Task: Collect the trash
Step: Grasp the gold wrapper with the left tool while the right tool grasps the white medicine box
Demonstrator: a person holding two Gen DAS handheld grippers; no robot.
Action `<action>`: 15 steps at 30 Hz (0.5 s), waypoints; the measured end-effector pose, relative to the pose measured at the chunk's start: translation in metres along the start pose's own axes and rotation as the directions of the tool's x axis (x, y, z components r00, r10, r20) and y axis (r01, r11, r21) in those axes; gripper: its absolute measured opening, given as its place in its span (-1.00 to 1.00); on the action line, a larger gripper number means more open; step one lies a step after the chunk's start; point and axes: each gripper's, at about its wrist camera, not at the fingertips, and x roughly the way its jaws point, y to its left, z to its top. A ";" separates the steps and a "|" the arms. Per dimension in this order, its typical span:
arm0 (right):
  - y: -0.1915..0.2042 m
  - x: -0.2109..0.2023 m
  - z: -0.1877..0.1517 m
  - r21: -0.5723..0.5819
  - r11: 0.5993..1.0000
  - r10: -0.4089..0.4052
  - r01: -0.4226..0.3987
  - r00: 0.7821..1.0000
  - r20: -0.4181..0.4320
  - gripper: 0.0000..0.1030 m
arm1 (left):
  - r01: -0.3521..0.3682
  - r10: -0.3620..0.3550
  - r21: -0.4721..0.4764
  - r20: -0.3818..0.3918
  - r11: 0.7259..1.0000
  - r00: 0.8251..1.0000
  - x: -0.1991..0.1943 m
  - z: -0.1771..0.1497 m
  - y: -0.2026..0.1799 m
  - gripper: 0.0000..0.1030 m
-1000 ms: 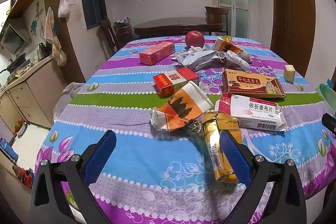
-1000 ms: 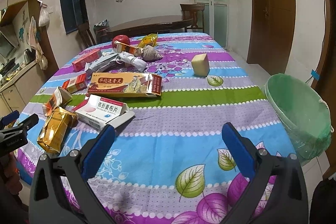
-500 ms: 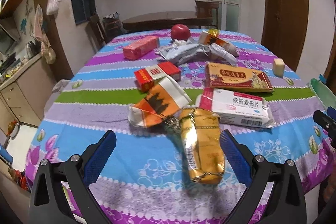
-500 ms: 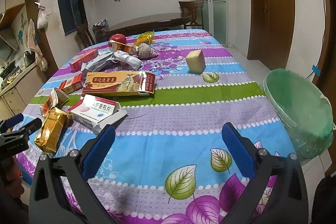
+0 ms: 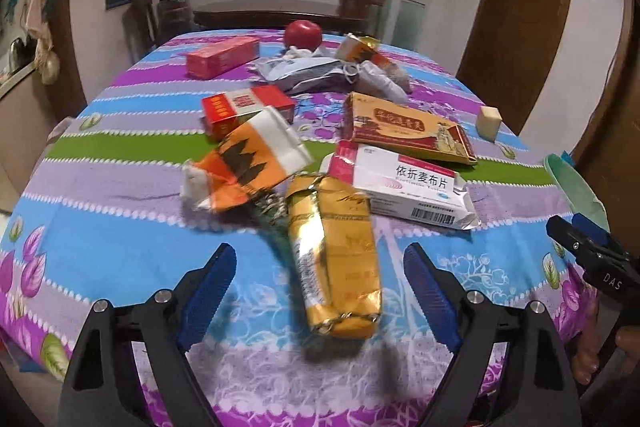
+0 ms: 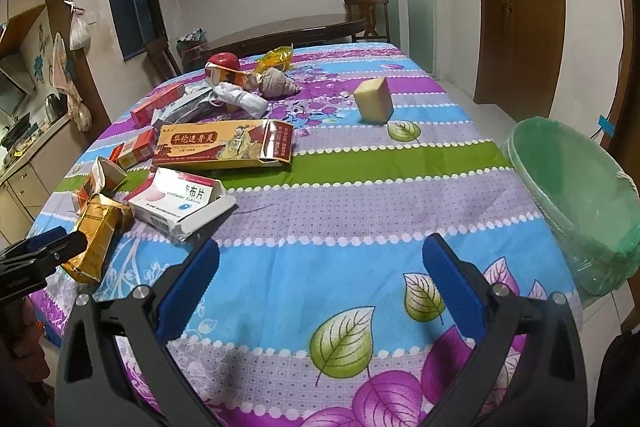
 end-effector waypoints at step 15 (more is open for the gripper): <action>0.053 0.015 0.018 -0.224 0.946 0.221 -0.234 0.972 -0.084 0.40 | 0.109 -0.108 -0.029 0.024 0.994 0.994 -0.008 -0.010 0.015 -0.20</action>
